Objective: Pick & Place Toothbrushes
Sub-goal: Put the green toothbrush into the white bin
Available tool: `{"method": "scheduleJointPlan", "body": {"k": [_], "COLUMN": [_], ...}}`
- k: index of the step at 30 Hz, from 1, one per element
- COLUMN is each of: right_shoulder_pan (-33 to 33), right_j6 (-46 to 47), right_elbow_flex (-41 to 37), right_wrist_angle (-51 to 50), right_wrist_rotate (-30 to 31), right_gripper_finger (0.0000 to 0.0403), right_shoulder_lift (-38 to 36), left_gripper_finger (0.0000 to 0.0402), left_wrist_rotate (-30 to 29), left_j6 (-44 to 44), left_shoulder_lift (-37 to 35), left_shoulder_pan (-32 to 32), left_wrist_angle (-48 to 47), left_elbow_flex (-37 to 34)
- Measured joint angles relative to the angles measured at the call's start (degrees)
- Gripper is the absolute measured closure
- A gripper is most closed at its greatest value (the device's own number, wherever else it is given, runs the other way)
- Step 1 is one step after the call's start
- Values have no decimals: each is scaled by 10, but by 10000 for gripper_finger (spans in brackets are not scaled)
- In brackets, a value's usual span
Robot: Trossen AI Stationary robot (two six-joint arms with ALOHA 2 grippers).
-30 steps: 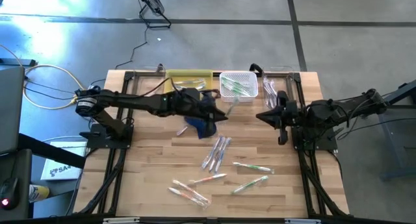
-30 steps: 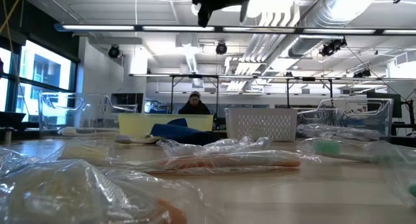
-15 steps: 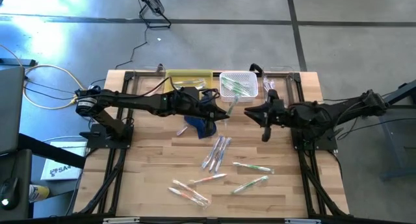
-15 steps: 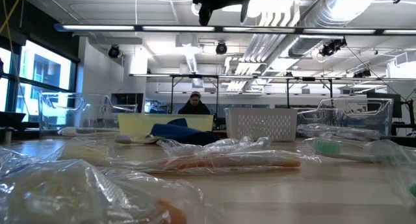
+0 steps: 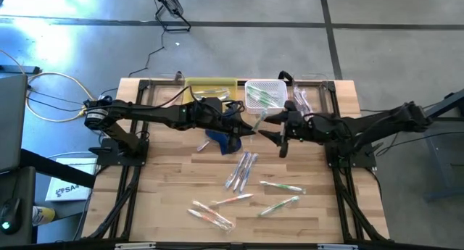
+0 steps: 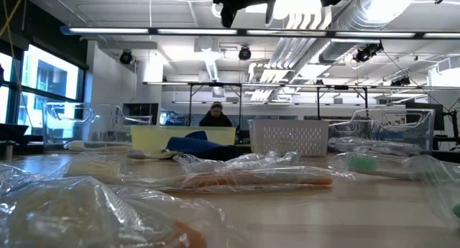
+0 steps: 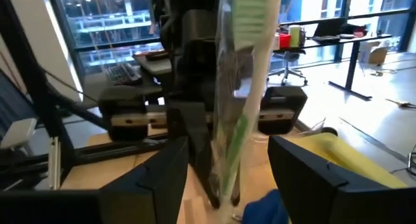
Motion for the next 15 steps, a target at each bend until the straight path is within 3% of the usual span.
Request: {"method": "scheduleJointPlan", "body": {"k": [8,15], "right_shoulder_pan": [-21,-27], "right_j6": [-3,-3], "right_elbow_flex": [0,0], "right_wrist_angle": [43,45], "right_wrist_rotate": [-24,-32], "right_gripper_finger": [207,284], "right_shoulder_lift": [20,20], "left_gripper_finger": [387,386], "left_wrist_rotate": [0,0], "left_j6": [0,0], "left_shoulder_lift": [0,0], "left_shoulder_pan": [0,0], "left_wrist_angle": [-16,-17], "left_elbow_flex": [0,0]}}
